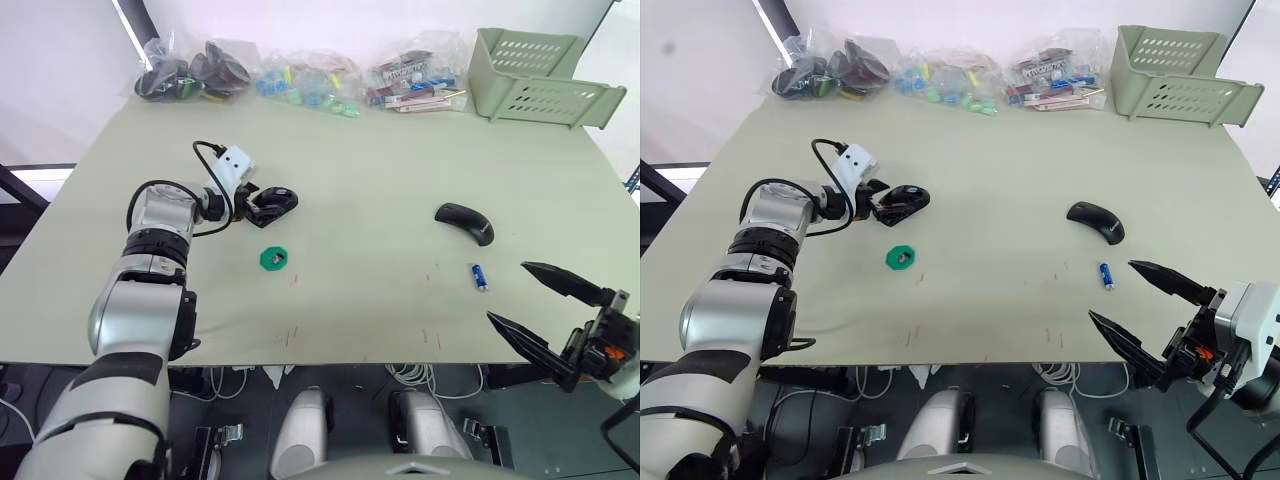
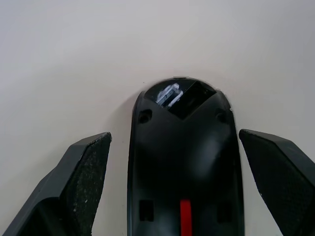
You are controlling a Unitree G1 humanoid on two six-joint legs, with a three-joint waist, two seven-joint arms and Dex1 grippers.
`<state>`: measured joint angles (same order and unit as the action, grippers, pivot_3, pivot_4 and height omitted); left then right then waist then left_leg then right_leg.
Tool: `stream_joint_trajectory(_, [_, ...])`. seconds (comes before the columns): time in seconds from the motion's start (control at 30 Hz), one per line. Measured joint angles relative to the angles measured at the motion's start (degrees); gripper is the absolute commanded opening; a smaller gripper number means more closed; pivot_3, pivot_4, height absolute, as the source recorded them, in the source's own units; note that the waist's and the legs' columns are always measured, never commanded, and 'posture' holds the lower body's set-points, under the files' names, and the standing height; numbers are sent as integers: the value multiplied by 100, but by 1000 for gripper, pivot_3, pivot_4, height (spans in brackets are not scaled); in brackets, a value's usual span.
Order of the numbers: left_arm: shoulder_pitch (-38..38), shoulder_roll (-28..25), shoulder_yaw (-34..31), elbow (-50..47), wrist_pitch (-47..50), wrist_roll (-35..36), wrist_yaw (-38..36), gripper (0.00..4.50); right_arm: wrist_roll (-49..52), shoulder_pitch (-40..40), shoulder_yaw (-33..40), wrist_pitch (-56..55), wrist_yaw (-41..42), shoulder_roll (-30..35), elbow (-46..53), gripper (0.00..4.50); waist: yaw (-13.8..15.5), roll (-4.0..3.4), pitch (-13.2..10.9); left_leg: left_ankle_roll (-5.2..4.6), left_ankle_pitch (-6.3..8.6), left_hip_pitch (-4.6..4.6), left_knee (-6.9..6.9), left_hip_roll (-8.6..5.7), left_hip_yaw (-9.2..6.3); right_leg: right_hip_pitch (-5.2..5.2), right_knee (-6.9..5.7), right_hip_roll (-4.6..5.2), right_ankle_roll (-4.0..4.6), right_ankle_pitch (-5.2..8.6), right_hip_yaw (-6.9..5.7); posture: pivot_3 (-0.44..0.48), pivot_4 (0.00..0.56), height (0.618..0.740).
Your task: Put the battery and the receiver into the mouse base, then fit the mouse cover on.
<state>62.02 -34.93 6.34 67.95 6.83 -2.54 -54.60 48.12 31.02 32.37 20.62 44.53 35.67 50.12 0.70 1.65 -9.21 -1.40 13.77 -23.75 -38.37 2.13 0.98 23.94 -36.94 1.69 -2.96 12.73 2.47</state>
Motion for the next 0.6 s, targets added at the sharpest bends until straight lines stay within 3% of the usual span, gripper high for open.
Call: stream_joint_trajectory(0.6, [115,159,-159,474,-227,-179,60,4427,-30,14,-2,-85,-12,9,3,4500,6,3,-1,0,0,-1,-1,0,-1,0,0,1,-11,-17,-1,0,150,740])
